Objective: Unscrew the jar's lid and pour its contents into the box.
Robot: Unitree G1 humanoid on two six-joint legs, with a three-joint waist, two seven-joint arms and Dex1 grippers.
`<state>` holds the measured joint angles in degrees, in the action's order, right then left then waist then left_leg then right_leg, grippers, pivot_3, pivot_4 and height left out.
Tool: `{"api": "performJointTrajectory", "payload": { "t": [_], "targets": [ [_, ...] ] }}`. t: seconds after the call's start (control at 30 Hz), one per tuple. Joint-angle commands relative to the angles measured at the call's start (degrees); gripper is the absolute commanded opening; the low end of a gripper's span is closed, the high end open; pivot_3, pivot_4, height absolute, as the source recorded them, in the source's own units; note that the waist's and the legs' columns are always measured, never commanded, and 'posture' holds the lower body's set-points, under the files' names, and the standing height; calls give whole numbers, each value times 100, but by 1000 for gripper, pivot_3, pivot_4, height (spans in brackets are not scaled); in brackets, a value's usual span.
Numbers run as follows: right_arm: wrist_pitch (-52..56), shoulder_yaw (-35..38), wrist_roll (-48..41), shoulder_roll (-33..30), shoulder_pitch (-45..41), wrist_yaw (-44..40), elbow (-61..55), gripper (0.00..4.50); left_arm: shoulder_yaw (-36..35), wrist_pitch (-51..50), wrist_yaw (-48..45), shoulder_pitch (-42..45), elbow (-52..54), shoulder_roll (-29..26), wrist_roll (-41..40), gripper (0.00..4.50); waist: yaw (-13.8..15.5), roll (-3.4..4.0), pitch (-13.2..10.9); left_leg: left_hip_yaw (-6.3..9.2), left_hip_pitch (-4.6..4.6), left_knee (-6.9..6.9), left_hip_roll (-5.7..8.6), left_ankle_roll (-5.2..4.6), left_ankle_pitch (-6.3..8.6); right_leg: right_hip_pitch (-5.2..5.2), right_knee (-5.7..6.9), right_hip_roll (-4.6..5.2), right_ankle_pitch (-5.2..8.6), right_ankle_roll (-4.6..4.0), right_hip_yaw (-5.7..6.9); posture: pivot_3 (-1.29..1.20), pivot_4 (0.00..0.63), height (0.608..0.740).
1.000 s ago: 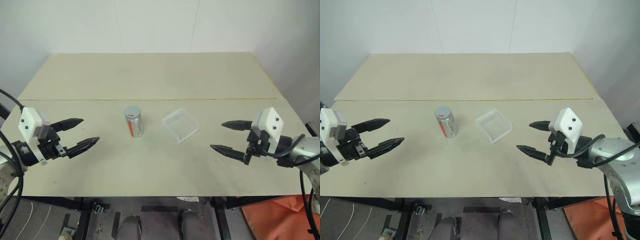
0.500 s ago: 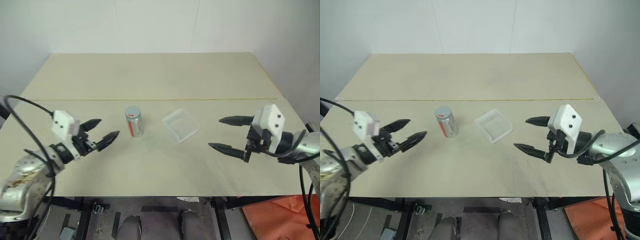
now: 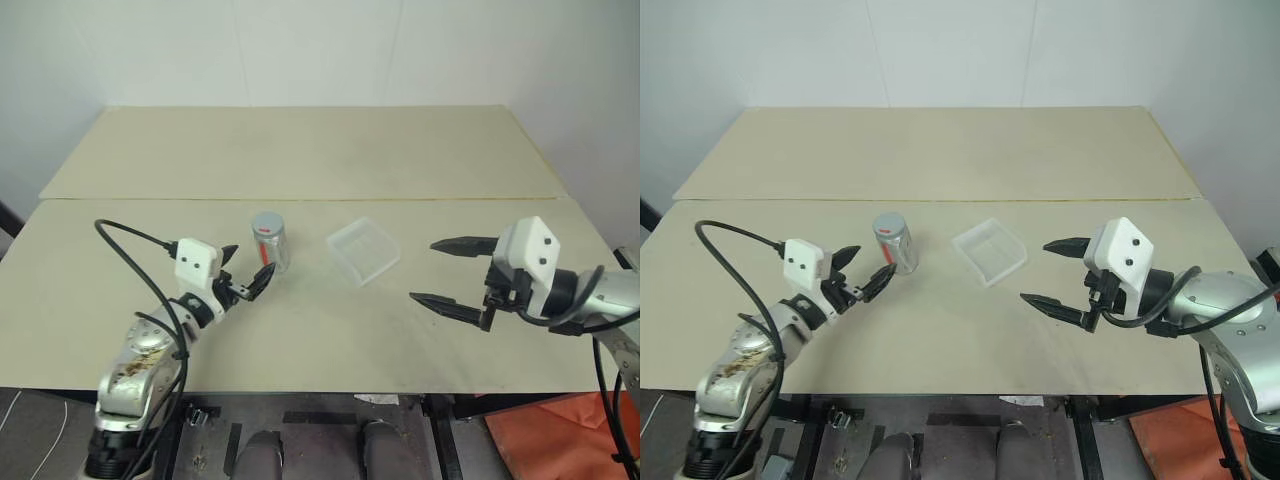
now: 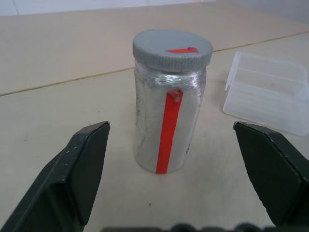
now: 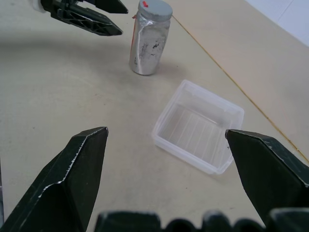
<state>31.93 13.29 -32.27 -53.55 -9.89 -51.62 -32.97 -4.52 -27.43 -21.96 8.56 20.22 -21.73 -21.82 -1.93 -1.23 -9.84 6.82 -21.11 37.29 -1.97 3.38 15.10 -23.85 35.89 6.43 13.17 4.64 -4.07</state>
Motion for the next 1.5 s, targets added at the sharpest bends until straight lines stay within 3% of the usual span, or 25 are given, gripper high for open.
{"api": "performJointTrajectory", "payload": {
  "t": [0.03,1.4,1.5],
  "targets": [
    [11,285,16,-94,-7,130,-193,4500,105,381,236,256,-204,152,372,4461,12,-1,0,0,0,0,0,0,0,0,-1,0,0,0,0,0,150,740],
    [149,606,-155,-124,197,397,-667,4500,501,1955,684,1390,-2405,1314,1577,4461,105,-2,1,0,1,6,2,4,-2,9,-8,0,-3,5,1,0,150,740],
    [160,603,-195,-133,139,386,-646,4500,469,1959,741,1429,-2467,1332,1607,3950,105,-2,1,0,1,6,2,4,-2,9,-8,0,-3,5,1,0,150,740]
  ]
}}
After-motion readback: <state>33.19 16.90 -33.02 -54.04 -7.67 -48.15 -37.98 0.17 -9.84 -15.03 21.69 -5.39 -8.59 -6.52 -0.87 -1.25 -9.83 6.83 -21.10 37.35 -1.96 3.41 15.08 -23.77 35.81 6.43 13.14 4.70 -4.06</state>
